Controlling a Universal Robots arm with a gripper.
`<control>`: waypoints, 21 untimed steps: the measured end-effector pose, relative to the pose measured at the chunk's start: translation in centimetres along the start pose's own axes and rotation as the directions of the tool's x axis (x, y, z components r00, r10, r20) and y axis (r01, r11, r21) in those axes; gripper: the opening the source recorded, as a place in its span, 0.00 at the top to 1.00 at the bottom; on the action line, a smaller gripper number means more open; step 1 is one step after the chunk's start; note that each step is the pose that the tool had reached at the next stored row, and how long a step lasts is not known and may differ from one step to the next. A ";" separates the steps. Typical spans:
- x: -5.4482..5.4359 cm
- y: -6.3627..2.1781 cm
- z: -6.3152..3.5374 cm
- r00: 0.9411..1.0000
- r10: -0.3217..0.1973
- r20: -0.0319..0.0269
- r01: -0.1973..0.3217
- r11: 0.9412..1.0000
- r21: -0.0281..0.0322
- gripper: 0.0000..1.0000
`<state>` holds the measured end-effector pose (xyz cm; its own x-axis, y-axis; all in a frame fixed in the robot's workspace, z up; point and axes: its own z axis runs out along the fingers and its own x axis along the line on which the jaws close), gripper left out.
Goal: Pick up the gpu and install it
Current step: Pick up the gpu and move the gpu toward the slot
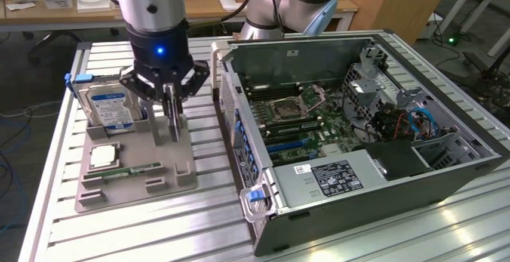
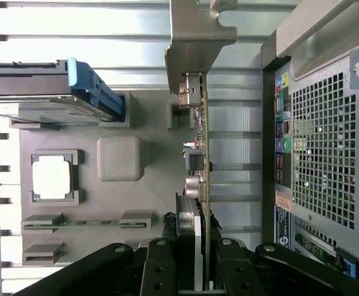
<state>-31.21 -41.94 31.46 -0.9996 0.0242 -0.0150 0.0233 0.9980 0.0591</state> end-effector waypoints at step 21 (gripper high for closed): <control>-0.1 0.28 -4.66 1.000 0.000 0.000 0.000 1.000 -0.001 0.72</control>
<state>-31.21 -41.94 36.13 -0.9996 0.0243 -0.0149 0.0233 0.9979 0.0603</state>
